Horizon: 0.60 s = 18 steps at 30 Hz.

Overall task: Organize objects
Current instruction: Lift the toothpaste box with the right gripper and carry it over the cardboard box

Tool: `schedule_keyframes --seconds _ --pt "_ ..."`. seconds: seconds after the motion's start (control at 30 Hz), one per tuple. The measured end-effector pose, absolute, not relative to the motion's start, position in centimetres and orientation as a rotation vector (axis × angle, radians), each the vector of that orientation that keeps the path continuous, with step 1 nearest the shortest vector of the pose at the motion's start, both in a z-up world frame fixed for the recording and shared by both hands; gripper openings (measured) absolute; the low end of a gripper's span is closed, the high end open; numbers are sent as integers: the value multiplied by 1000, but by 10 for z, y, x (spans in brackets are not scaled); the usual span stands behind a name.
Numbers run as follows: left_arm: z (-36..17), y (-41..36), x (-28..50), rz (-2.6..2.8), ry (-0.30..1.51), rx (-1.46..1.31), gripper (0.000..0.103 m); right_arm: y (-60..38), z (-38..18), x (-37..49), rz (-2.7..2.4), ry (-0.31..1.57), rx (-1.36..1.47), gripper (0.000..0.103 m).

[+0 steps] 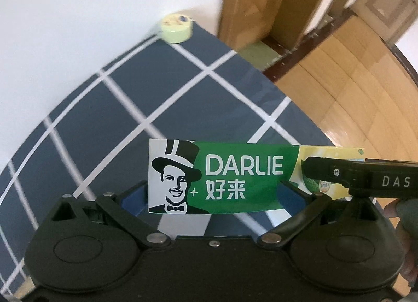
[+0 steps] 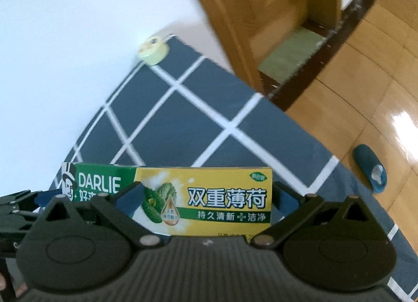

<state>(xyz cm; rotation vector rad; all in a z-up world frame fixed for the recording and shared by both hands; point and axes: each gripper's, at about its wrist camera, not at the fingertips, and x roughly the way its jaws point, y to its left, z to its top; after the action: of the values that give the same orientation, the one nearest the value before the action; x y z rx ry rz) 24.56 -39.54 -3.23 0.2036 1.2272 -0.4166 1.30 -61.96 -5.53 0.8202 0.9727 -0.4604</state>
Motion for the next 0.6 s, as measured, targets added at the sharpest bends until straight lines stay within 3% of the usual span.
schedule_keyframes --seconds 0.6 --pt "10 -267 144 -155 1178 8 102 -493 -11 21 -215 996 623 103"
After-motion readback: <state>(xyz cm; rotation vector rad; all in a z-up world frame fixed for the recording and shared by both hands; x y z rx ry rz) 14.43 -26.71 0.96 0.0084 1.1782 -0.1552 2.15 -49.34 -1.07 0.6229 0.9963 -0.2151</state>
